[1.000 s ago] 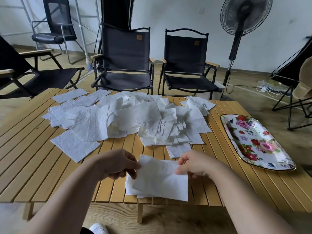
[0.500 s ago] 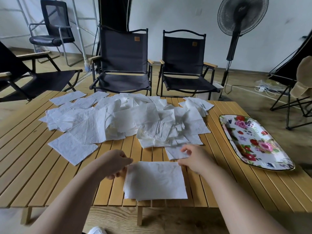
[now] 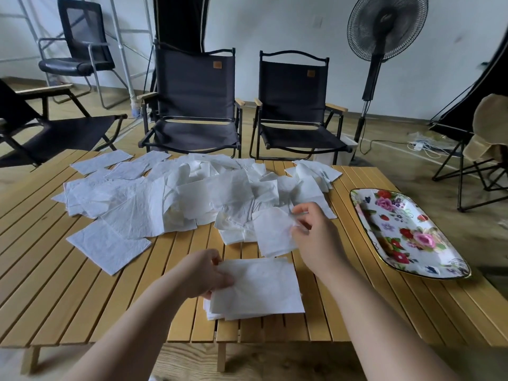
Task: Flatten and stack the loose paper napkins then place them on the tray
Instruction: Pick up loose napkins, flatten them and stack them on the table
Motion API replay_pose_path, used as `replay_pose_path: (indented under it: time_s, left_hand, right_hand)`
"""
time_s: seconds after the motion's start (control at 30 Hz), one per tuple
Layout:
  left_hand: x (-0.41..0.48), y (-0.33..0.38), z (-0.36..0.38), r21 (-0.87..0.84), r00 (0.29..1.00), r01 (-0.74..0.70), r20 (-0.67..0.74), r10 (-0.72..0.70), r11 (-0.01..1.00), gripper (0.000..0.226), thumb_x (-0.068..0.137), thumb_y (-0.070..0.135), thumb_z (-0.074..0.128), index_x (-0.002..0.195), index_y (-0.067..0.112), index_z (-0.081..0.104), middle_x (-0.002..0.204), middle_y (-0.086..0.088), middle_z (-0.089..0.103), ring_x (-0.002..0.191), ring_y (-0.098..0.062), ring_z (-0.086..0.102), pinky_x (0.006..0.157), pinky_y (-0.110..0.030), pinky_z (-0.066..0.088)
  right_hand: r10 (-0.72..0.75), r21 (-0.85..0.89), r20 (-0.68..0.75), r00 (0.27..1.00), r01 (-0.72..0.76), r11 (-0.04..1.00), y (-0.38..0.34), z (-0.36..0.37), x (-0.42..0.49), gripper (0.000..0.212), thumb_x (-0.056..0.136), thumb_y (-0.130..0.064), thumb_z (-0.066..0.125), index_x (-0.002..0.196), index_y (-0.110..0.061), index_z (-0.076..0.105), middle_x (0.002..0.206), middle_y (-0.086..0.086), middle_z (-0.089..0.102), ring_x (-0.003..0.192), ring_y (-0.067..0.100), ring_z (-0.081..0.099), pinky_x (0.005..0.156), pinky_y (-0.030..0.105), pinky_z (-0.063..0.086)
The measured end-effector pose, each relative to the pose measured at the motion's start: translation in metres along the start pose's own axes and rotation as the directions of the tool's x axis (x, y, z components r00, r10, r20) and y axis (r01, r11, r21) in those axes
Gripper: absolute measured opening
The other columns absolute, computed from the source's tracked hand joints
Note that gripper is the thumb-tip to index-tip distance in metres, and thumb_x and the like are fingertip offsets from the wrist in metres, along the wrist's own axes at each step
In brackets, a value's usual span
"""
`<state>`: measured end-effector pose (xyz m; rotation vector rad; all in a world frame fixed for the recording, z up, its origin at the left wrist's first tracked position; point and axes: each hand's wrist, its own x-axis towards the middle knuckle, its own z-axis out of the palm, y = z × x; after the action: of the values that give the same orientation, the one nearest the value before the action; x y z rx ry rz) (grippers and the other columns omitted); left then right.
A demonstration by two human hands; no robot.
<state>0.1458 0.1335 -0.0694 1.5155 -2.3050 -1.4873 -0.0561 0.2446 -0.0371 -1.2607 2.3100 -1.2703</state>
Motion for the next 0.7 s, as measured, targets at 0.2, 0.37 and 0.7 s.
replay_pose_path:
  time_s: [0.2, 0.37, 0.7]
  left_hand:
    - [0.004, -0.002, -0.002, 0.261, 0.986, -0.097, -0.108, 0.129, 0.961, 0.042, 0.085, 0.041, 0.075, 0.118, 0.021, 0.057, 0.110, -0.003, 0.058, 0.086, -0.016, 0.061, 0.062, -0.026, 0.054]
    - [-0.005, 0.012, -0.008, -0.432, 0.978, -0.204, -0.139, 0.159, 0.878, 0.040, 0.103, 0.045, 0.044, 0.114, 0.014, 0.066, 0.106, -0.009, 0.072, 0.080, -0.015, 0.059, 0.073, -0.031, 0.043]
    - [0.004, 0.000, 0.010, 0.147, 0.959, -0.237, -0.126, 0.255, 0.960, 0.017, 0.097, 0.023, 0.062, 0.114, 0.022, 0.064, 0.085, 0.004, 0.067, 0.070, -0.012, 0.063, 0.060, -0.022, 0.048]
  right_hand:
    - [0.058, 0.298, 0.115, 0.992, -0.090, 0.950, -0.002, -0.015, -0.007, 0.011, 0.094, -0.020, 0.069, 0.102, -0.025, 0.073, 0.096, -0.007, 0.075, 0.094, 0.012, 0.069, 0.075, 0.024, 0.055]
    - [0.260, 0.595, 0.443, 0.858, -0.498, 0.630, -0.015, -0.010, -0.016, 0.020, 0.091, -0.009, 0.071, 0.111, -0.011, 0.072, 0.105, 0.009, 0.077, 0.098, 0.027, 0.074, 0.066, 0.032, 0.061]
    - [0.510, -0.450, 0.580, 0.635, -0.272, 0.851, -0.012, 0.011, -0.024, 0.027, 0.097, -0.028, 0.059, 0.099, -0.003, 0.070, 0.069, 0.004, 0.073, 0.046, 0.011, 0.060, 0.052, 0.021, 0.050]
